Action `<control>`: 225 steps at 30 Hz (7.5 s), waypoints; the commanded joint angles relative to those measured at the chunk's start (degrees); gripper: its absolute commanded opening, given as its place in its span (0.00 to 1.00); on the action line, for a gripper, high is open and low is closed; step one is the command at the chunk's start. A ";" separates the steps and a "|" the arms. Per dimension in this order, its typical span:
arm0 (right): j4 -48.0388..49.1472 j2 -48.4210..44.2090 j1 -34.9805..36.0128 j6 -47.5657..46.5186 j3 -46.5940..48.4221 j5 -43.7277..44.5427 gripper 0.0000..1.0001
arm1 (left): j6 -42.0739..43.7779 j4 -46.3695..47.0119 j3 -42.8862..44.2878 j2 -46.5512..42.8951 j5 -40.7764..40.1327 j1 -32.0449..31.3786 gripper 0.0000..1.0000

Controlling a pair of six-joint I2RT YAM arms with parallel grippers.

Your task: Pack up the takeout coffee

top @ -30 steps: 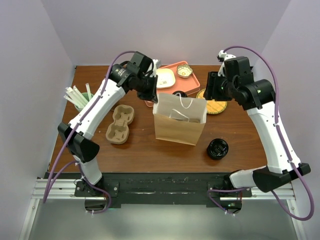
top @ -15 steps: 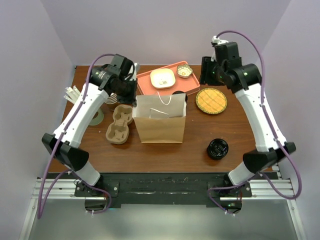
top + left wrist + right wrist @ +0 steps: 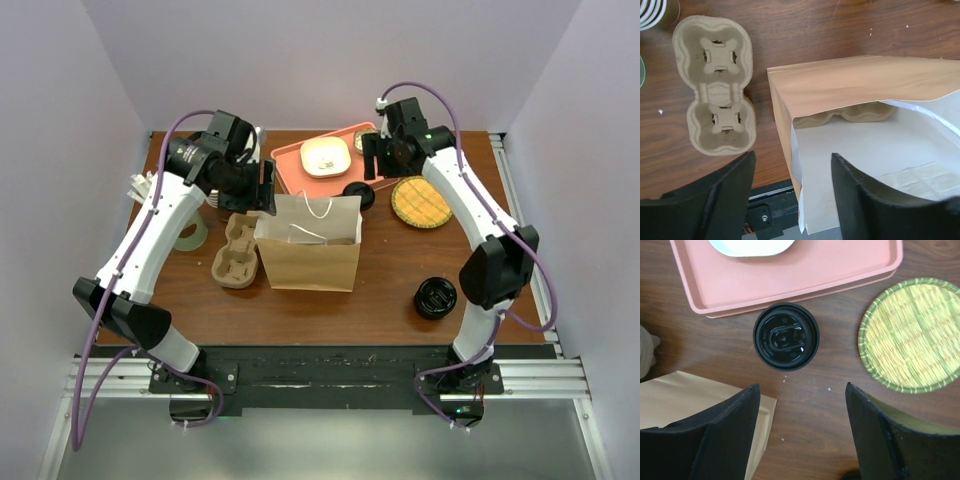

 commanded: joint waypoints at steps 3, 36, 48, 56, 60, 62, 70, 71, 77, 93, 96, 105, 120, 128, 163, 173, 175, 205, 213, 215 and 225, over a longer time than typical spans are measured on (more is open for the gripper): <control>3.41 5.15 1.15 -4.56 2.42 -1.23 0.77 | -0.35 1.26 1.91 -2.65 2.09 2.45 1.00; 0.51 17.38 6.17 -8.95 7.62 8.45 0.65 | 2.55 3.99 1.91 -5.47 2.54 5.35 0.99; 1.39 13.33 4.41 -7.20 2.60 5.11 0.62 | 2.11 3.55 3.41 -3.80 1.65 5.35 1.00; 0.51 12.81 4.50 -6.76 7.79 2.73 0.75 | 1.93 3.55 3.41 -3.89 2.27 5.35 1.00; 1.39 12.45 4.50 -6.32 7.27 0.88 0.82 | 2.02 3.55 3.23 -3.97 2.18 5.35 1.00; 1.92 12.45 4.50 -6.49 6.83 0.88 0.82 | 1.93 3.63 3.14 -3.89 2.27 5.35 1.00; 2.09 14.39 4.50 -6.93 5.95 2.99 0.82 | 1.32 4.07 3.32 -3.27 3.67 5.35 1.00; 1.92 14.65 4.50 -7.11 5.77 3.25 0.82 | 1.32 4.16 3.40 -3.36 3.76 5.35 1.00; 2.00 15.36 4.50 -7.11 4.54 3.78 0.82 | 1.67 4.51 3.41 -3.89 3.50 5.35 1.00; 2.36 16.15 4.41 -7.11 3.75 3.87 0.75 | 2.20 3.73 3.76 -2.75 1.66 5.35 1.00; 2.53 15.71 4.50 -7.11 3.22 4.22 0.65 | 1.67 3.72 4.20 -2.74 -0.44 5.35 1.00; -2.30 10.53 4.50 -5.26 -2.20 6.24 0.59 | -5.62 9.78 0.87 -6.69 1.38 8.25 1.00; 1.83 -11.36 4.06 -1.48 -25.35 8.36 0.61 | -1.58 10.22 -2.84 -6.87 3.24 8.87 0.91; 1.74 -5.83 4.14 -4.11 -15.68 6.95 0.68 | -0.88 9.97 -1.43 -6.87 3.94 8.87 0.91; -0.01 12.90 4.05 -10.18 -0.03 1.41 0.74 | 1.58 6.45 1.12 -6.17 2.80 8.87 0.92; -5.99 8.34 3.97 -7.64 -2.14 3.78 0.66 | 0.79 5.39 2.18 -5.56 0.51 8.87 0.91; -7.48 6.66 4.05 -7.37 -4.50 4.13 0.66 | 0.18 5.57 1.39 -5.73 0.34 8.87 0.88; -13.46 -14.96 4.06 -3.42 -10.41 8.44 0.62 | -2.37 11.80 -11.53 -10.74 -3.18 -1.59 0.67; -18.20 -16.81 4.23 -3.15 -6.81 8.88 0.62 | -0.62 14.09 -10.74 -8.63 -3.89 -1.59 0.54; -19.52 -16.99 4.32 -3.06 -4.70 9.41 0.62 | -0.35 15.23 -11.27 -8.54 -3.71 -1.59 0.45; -25.77 -18.56 9.15 -2.36 7.88 10.90 0.62 | 1.15 27.25 -15.65 -14.77 -1.85 -4.48 0.00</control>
